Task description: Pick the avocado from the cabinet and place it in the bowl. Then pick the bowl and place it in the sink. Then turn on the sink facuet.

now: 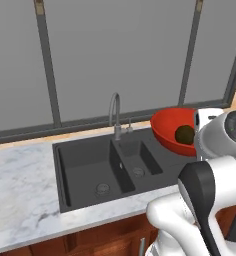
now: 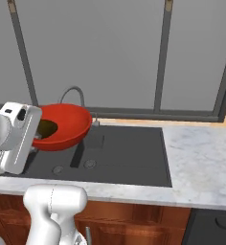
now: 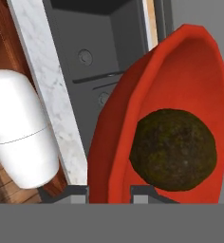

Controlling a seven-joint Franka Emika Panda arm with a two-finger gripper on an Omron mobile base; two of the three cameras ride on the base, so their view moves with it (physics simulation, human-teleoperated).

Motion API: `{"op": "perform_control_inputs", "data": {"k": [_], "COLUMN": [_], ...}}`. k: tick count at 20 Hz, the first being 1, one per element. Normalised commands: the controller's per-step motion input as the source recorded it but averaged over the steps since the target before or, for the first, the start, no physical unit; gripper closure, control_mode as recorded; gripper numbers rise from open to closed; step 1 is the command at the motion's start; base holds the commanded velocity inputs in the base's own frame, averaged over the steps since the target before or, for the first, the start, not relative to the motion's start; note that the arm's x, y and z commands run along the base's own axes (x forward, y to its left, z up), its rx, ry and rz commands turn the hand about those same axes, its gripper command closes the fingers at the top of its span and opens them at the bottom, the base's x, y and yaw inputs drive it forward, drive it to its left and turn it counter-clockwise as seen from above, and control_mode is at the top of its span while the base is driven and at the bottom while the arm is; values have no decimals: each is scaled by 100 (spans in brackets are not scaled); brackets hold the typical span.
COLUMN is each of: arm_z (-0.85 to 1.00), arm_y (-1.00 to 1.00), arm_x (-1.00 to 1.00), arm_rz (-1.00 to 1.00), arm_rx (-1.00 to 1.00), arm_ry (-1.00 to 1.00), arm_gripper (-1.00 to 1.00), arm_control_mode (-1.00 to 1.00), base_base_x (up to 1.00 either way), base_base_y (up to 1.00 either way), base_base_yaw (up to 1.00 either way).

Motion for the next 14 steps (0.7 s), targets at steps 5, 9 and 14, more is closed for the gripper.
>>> {"op": "perform_control_inputs", "data": {"k": [5, 9, 14], "arm_z": [0, -29, -59], "arm_y": [0, 74, 98], "arm_x": [0, 11, 21], "arm_rz": [0, -6, -13], "arm_rx": [0, 0, 8], "arm_ry": [0, 10, 9], "arm_gripper": [100, 100, 100], "arm_control_mode": [100, -100, -100], "base_base_x": [49, 0, 0], "base_base_y": [44, 0, 0], "base_base_yaw": [-7, 0, 0]}}
